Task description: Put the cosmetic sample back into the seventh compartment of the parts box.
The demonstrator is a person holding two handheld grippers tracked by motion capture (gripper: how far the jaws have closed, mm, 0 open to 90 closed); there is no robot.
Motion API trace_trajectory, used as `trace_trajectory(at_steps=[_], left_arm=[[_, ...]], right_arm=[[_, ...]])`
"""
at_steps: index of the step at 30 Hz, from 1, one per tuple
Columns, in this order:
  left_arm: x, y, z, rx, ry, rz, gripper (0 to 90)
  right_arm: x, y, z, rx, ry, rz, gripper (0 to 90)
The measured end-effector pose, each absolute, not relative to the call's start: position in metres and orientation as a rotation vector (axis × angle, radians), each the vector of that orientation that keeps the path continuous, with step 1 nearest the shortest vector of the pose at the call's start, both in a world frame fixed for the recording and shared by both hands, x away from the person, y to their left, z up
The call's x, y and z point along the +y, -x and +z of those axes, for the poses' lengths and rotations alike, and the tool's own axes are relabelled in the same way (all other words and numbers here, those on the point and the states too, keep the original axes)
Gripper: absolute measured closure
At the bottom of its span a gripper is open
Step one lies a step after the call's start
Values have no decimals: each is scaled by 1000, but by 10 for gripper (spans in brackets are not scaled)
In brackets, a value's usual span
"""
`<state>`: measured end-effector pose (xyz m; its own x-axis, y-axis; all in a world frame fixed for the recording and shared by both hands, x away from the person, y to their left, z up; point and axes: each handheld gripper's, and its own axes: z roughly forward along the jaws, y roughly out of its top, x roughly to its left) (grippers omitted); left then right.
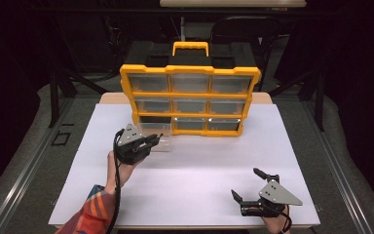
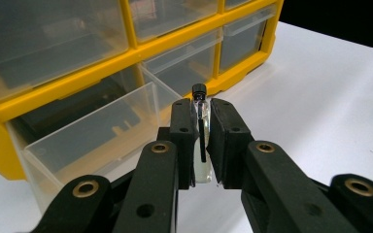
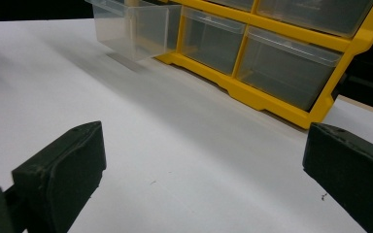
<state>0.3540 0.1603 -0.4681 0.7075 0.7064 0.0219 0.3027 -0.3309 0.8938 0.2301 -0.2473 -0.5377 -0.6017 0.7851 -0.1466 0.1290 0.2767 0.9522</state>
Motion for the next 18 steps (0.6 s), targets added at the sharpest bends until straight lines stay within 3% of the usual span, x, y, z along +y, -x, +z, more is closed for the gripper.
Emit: trace_trajectory(at_steps=[18], left_arm=[[169,-364,-466,809,-1882,538,804]], right_arm=[[-247,-230,-538,1934,-819,1339,13]])
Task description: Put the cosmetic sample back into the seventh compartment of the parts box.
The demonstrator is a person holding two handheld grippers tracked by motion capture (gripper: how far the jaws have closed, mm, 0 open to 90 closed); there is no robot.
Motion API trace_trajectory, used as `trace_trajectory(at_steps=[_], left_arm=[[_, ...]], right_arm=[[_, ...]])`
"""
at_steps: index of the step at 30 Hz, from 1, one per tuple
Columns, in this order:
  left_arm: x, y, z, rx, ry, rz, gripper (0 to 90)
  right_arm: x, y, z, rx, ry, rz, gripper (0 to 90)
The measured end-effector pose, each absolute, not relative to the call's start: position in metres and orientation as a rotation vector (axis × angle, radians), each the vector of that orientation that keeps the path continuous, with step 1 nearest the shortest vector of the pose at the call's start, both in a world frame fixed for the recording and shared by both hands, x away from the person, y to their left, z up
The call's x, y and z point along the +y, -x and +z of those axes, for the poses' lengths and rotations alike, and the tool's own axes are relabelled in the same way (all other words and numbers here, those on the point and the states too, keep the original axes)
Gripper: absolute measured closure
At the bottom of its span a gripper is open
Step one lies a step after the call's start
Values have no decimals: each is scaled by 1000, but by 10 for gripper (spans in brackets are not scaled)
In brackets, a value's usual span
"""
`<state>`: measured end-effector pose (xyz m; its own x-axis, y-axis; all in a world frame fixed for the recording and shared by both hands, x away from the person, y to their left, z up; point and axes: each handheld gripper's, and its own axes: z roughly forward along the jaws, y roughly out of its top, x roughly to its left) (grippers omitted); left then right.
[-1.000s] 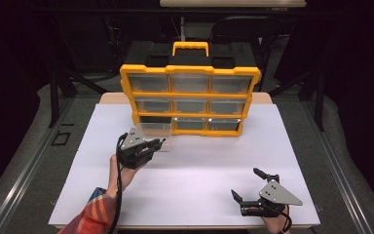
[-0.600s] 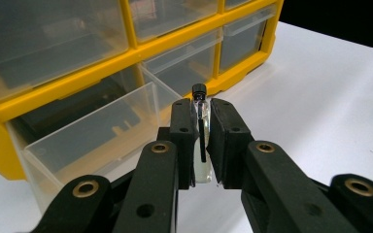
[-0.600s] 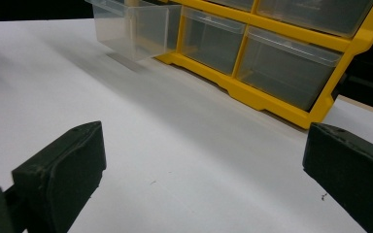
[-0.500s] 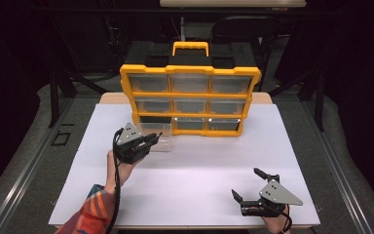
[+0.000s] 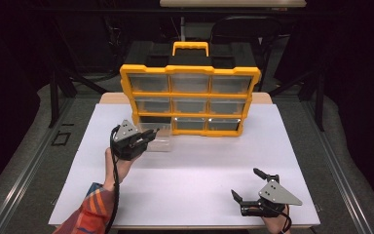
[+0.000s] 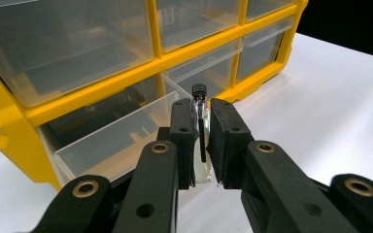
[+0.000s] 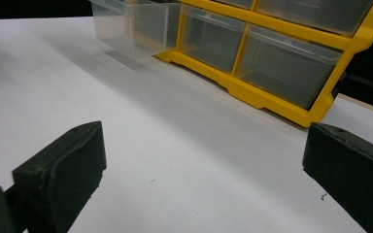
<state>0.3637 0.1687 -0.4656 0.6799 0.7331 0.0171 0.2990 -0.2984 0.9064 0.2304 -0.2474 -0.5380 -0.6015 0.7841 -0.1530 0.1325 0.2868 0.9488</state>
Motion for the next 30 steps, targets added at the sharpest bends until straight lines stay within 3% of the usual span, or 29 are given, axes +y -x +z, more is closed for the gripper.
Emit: trace_trajectory(at_steps=[30], left_arm=[[180,-377,-470,866,-1826,565,804]], right_arm=[[-247,-230,-538,1939,-816,1334,14]])
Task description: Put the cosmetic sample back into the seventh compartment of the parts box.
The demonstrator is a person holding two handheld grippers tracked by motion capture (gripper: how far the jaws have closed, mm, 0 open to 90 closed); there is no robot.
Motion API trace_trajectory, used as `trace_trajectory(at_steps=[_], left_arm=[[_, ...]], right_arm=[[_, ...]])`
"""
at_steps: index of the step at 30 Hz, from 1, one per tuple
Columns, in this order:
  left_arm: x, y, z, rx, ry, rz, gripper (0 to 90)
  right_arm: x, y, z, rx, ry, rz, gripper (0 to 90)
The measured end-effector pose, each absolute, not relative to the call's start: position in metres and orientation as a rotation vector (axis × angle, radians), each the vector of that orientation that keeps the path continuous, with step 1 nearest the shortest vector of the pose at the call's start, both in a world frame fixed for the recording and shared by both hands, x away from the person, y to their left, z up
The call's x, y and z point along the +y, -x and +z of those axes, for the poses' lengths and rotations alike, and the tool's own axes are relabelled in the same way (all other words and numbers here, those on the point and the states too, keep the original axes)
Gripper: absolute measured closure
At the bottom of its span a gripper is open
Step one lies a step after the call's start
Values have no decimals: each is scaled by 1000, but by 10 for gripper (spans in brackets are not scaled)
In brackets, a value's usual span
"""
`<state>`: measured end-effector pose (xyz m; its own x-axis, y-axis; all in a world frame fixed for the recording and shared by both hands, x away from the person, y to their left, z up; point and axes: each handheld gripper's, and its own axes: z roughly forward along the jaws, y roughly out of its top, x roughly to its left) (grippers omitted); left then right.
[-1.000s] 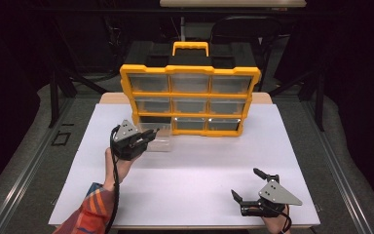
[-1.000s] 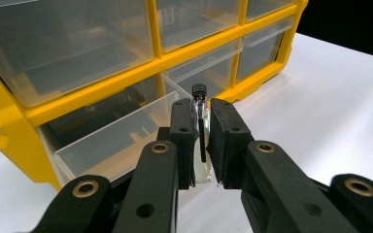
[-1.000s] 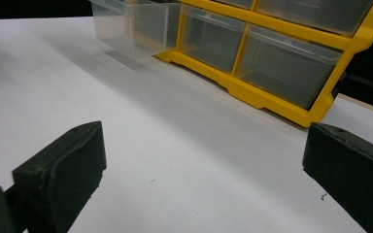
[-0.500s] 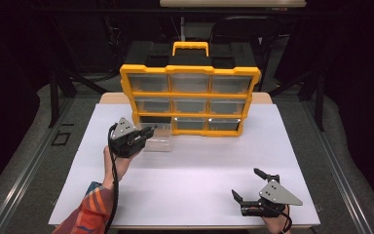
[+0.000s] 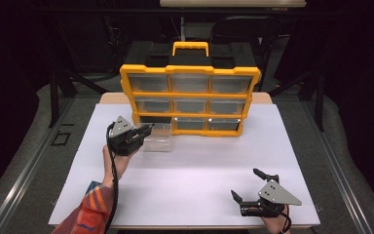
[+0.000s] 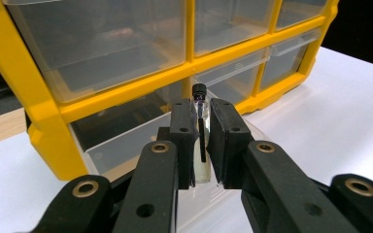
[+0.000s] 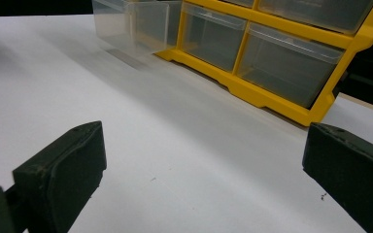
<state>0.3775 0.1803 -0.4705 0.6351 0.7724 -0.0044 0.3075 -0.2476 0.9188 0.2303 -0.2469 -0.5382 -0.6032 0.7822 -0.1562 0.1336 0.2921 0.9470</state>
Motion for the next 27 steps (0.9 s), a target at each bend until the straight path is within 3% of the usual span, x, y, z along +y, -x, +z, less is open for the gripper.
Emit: trace_trajectory(at_steps=[27], left_arm=[[182,-392,-486,926,-1845,601,802]], right_arm=[[-248,-231,-539,1943,-827,1326,15]])
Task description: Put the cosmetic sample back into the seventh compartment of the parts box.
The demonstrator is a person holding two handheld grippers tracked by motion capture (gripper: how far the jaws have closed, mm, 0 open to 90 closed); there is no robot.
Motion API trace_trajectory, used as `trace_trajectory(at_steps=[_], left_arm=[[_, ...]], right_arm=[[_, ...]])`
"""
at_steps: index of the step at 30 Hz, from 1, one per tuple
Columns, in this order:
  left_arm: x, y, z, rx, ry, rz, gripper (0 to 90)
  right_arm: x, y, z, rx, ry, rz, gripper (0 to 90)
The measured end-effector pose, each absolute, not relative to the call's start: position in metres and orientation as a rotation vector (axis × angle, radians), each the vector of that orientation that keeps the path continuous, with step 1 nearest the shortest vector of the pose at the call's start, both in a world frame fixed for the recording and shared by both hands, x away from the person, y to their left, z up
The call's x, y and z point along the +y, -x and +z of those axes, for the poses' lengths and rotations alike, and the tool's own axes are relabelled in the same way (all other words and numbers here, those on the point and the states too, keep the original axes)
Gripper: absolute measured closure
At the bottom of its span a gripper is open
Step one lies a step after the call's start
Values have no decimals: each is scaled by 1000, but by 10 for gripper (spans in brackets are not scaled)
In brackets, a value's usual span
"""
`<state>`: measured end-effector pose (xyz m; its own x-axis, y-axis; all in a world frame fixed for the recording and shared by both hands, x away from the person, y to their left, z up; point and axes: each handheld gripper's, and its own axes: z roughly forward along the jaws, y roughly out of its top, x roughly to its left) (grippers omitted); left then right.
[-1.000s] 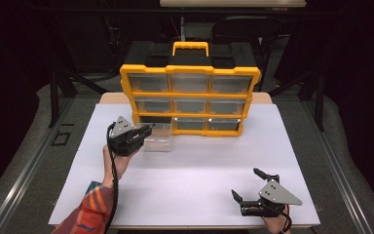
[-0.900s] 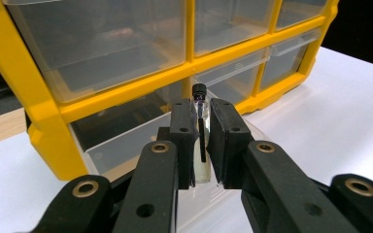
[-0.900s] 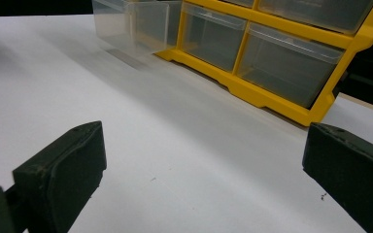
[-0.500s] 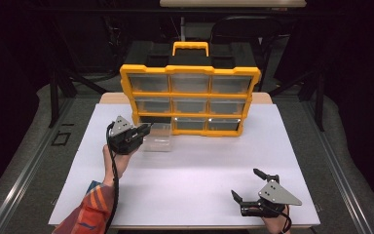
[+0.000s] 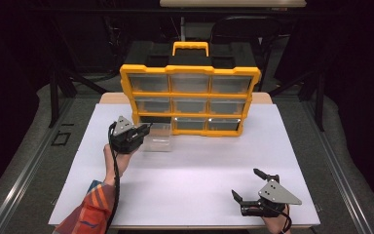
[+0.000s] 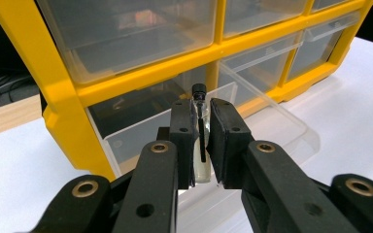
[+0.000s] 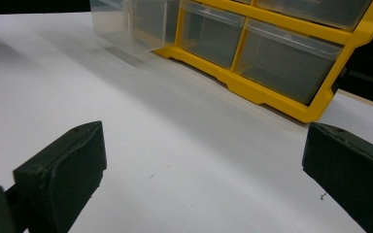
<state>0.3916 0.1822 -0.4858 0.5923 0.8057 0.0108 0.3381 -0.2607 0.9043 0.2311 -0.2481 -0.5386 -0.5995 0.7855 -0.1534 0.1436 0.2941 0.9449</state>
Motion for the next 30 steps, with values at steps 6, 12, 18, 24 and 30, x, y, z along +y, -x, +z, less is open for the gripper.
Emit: trace_trajectory(at_steps=[6,12,18,24,30], left_arm=[[182,-394,-489,935,-1861,621,802],[181,-398,-492,936,-1881,619,802],[181,-401,-495,946,-1900,613,801],[181,-404,-498,960,-1912,609,799],[182,-405,-498,969,-1901,601,651]], right_arm=[[-247,-230,-539,1948,-828,1325,16],[-247,-232,-539,1950,-829,1321,16],[-247,-231,-540,1954,-832,1321,18],[-247,-231,-540,1960,-832,1322,18],[-247,-232,-540,1959,-836,1319,19]])
